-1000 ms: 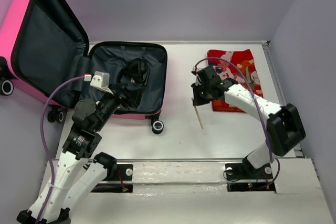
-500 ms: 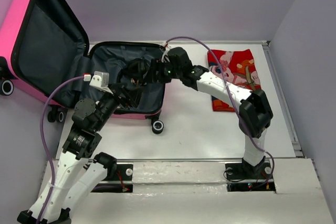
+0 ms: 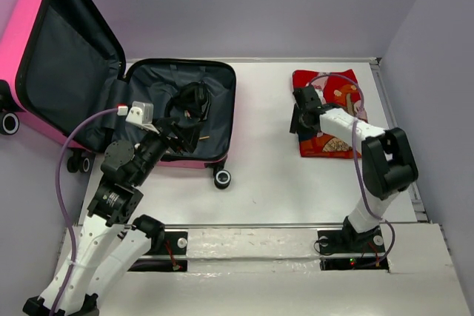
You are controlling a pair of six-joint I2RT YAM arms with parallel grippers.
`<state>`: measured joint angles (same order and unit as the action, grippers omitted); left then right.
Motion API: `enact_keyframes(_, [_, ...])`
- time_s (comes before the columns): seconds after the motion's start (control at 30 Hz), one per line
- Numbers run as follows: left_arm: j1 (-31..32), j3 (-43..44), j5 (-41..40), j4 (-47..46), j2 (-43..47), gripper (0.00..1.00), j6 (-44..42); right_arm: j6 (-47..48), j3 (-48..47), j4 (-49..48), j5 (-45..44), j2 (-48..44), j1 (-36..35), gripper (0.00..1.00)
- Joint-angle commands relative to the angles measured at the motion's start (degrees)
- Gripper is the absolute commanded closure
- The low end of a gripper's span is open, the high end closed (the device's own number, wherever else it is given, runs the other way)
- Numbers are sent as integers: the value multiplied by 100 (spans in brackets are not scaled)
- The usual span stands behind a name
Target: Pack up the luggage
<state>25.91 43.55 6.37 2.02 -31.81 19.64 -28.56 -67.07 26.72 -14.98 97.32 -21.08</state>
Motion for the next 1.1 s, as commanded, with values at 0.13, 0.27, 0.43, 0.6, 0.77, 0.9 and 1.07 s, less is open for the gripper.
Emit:
enact_keyframes(0.13, [2, 154, 188, -211, -430, 1, 58, 395, -342, 668, -259, 1079, 51, 58])
enact_keyframes(0.27, [10, 189, 549, -237, -720, 1, 110, 430, -132, 641, -198, 1009, -1, 71])
enact_keyframes(0.43, [10, 172, 874, -395, -897, 1, 259, 439, 211, 703, 126, 772, -430, 93])
enact_keyframes(0.6, [19, 267, 1173, -563, -1327, 14, 523, 53, 764, 729, 680, 131, -1687, 93])
enact_keyframes(0.77, [116, 268, 1306, -685, -1766, 27, 918, -719, 1888, 633, 446, -695, -2093, 63])
enact_keyframes(0.9, [536, 303, 1007, -826, -2127, 29, 1156, -1177, 2364, 554, 198, -1897, -1970, 12])
enact_keyframes(1.07, [836, 479, 743, -818, -2373, 26, 1209, -1950, 2759, 632, -23, -3261, -1375, 7])
